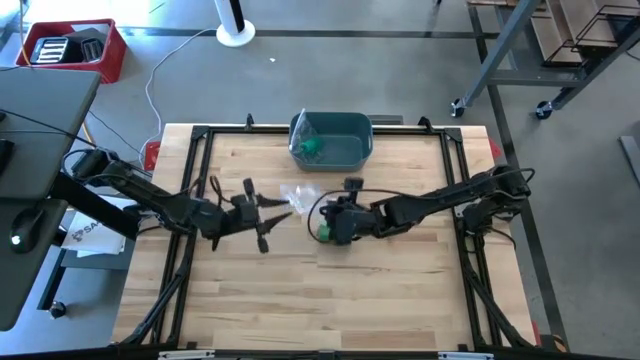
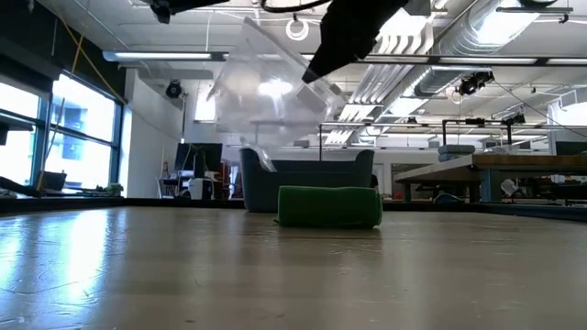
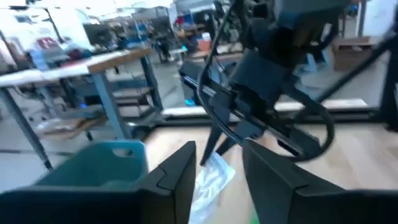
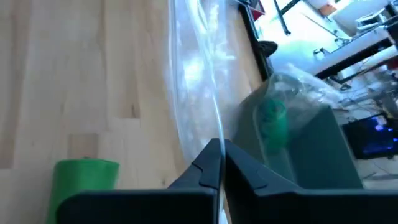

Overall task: Roll bandage
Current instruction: Open the transparent zip bag

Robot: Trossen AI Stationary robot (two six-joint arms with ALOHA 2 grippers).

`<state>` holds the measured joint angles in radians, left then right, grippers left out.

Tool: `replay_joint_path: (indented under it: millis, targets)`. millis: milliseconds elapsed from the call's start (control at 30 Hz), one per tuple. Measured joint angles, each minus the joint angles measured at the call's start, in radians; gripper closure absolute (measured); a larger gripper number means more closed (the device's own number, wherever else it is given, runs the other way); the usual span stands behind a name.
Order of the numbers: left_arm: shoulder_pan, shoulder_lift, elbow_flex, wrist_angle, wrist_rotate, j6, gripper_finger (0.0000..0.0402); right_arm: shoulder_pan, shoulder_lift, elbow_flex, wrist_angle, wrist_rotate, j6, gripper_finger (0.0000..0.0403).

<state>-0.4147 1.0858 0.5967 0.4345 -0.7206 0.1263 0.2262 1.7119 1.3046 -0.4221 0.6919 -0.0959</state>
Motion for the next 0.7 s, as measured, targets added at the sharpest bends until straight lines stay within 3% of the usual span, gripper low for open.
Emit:
replay_joint_path:
  millis: [67,167,267,333,700]
  targets:
    - [0.026,0.006,0.000,0.028,-0.002,0.041,0.0277,-0.018,0.000,0.030,-0.029,-0.015,-0.023,0.0402]
    - [0.069,0.032,0.000,0.034,0.023,0.066,0.0284,-0.042,0.013,0.032,-0.006,-0.154,-0.082,0.0402]
    - [0.110,0.070,0.000,0.035,0.121,0.041,0.0286,-0.058,0.058,0.022,-0.016,-0.323,-0.096,0.0402]
    - [0.128,0.104,0.000,0.032,0.176,0.019,0.0286,-0.064,0.087,0.022,-0.009,-0.379,-0.092,0.0402]
    - [0.190,0.220,0.000,0.034,0.310,-0.050,0.0286,-0.077,0.132,0.022,0.052,-0.293,0.009,0.0403]
